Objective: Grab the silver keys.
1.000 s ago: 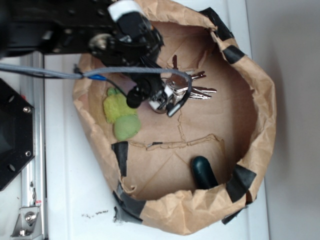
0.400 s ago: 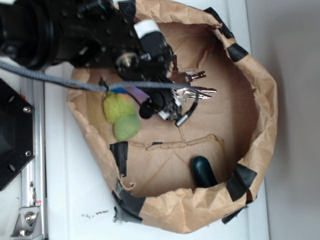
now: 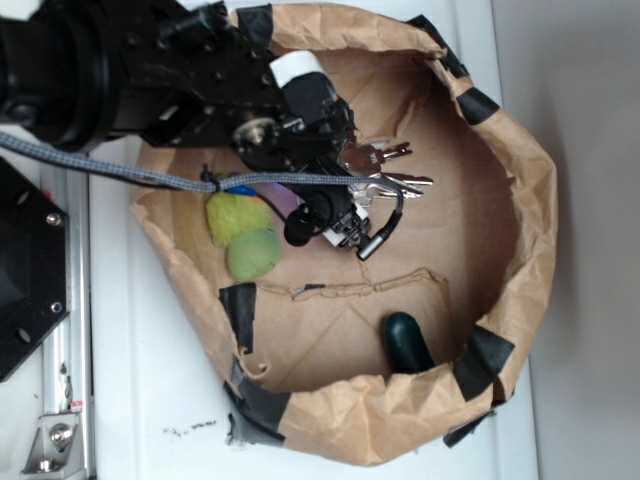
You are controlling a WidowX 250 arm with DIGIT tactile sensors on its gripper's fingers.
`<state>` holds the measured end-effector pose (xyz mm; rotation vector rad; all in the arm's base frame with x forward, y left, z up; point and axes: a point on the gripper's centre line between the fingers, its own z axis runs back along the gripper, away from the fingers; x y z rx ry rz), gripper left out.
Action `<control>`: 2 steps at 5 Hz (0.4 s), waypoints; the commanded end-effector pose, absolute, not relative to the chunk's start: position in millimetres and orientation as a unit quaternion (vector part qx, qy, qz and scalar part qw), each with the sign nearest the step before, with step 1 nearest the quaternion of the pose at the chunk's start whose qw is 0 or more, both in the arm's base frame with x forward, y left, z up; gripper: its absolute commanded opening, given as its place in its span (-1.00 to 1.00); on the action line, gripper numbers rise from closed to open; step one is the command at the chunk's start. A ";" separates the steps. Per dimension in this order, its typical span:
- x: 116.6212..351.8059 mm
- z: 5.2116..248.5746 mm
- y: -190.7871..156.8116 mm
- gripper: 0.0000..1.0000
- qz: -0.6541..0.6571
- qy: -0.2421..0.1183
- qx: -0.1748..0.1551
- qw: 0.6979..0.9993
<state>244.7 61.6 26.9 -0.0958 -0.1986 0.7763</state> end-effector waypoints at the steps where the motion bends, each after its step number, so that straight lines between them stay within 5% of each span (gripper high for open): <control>1: 254.8 31.9 59.4 1.00 0.373 -0.113 -0.045 0.920; 2: 256.7 31.9 60.3 -1.00 0.382 -0.112 -0.051 0.916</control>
